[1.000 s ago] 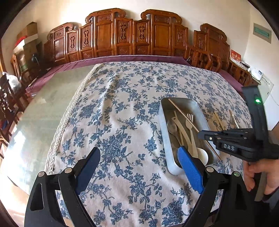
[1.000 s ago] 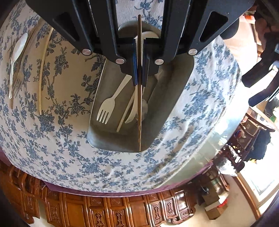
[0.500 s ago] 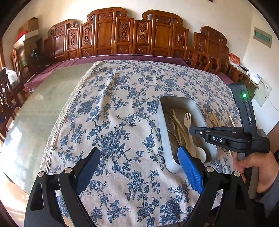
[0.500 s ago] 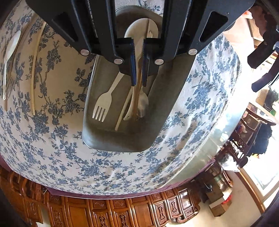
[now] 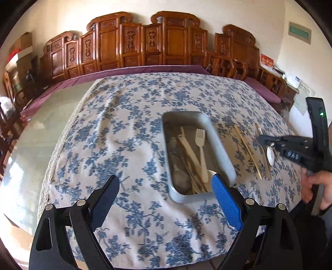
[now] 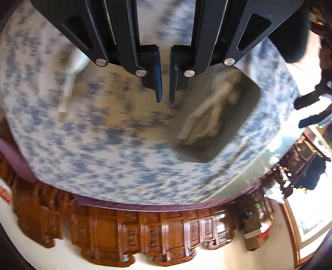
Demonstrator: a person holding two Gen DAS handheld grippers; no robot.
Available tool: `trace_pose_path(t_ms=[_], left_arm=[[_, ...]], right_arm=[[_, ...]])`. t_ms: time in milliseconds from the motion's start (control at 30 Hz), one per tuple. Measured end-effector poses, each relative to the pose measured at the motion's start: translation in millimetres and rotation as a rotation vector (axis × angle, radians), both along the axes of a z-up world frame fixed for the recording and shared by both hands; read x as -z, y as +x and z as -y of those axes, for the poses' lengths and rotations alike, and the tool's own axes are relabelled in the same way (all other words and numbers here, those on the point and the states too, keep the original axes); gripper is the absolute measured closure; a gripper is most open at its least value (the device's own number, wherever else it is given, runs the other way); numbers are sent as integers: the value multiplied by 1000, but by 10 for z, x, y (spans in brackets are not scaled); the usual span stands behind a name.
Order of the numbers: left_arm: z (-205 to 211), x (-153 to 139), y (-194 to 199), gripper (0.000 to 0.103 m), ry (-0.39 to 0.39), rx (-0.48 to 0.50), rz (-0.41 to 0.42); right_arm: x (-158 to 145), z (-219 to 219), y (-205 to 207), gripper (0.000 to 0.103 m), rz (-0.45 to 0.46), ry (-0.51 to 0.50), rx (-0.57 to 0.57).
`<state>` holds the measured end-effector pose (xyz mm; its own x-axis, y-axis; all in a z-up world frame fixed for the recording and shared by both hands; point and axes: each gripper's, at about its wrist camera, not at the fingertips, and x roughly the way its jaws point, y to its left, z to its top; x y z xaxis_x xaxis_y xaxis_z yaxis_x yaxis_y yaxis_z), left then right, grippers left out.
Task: Organize utensils
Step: 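Grasp a white plastic spoon from the pile with the right tool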
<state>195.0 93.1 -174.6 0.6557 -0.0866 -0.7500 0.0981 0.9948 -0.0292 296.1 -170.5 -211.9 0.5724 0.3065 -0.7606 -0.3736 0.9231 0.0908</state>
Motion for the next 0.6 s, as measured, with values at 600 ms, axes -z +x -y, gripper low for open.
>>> trace_pose_path(t_ms=[600], left_arm=[[914,-23,140,16,-14,119,2]], right_arm=[[726,1280,501,73,-127,102,263]])
